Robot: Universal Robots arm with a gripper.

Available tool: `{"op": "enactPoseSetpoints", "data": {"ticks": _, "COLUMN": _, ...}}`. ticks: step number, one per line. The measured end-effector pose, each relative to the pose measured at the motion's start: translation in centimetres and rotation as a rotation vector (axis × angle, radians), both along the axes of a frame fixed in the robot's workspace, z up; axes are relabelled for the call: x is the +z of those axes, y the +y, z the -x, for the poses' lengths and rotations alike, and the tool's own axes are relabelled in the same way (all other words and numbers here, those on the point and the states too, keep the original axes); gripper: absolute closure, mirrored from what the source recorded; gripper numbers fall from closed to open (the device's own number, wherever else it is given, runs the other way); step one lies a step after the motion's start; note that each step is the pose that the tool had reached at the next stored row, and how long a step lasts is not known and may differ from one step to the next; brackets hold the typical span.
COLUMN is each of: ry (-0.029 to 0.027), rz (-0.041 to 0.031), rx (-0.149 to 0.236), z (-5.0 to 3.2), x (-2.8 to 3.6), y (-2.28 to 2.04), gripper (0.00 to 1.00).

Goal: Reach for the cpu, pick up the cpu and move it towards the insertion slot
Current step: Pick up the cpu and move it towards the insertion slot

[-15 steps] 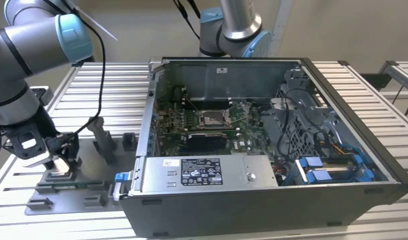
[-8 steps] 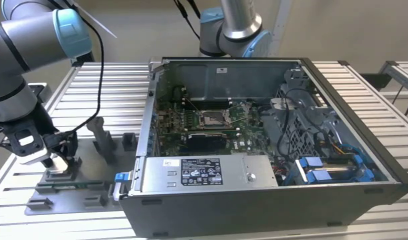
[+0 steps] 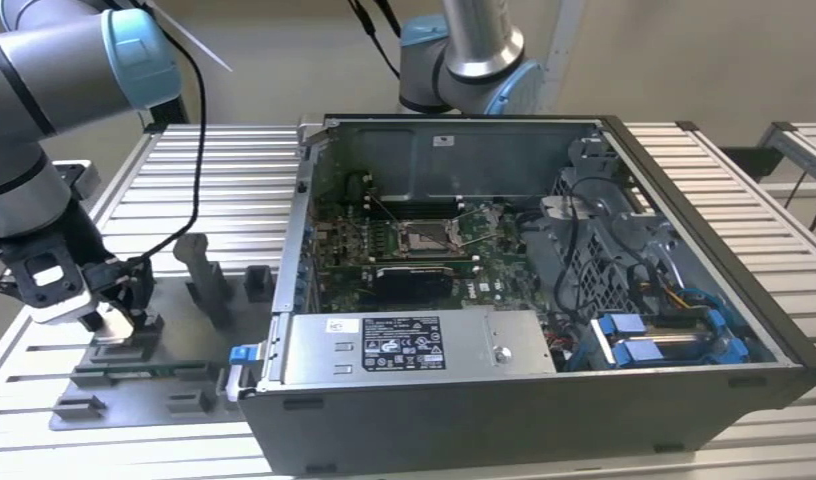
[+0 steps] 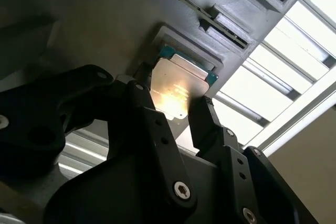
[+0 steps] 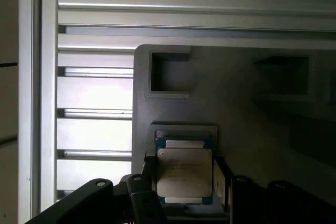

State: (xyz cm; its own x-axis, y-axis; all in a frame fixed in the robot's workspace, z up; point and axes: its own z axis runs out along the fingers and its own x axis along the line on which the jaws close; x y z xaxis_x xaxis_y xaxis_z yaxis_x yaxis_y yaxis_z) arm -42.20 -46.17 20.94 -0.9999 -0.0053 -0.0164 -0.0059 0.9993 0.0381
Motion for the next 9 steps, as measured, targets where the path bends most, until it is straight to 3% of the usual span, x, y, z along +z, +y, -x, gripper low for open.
{"op": "enactPoseSetpoints", "data": {"ticks": 9, "ry": 0.0003, "rz": -0.0001, "rx": 0.0, "z": 0.01, "x": 0.62, "y": 0.0, "gripper": 1.0}}
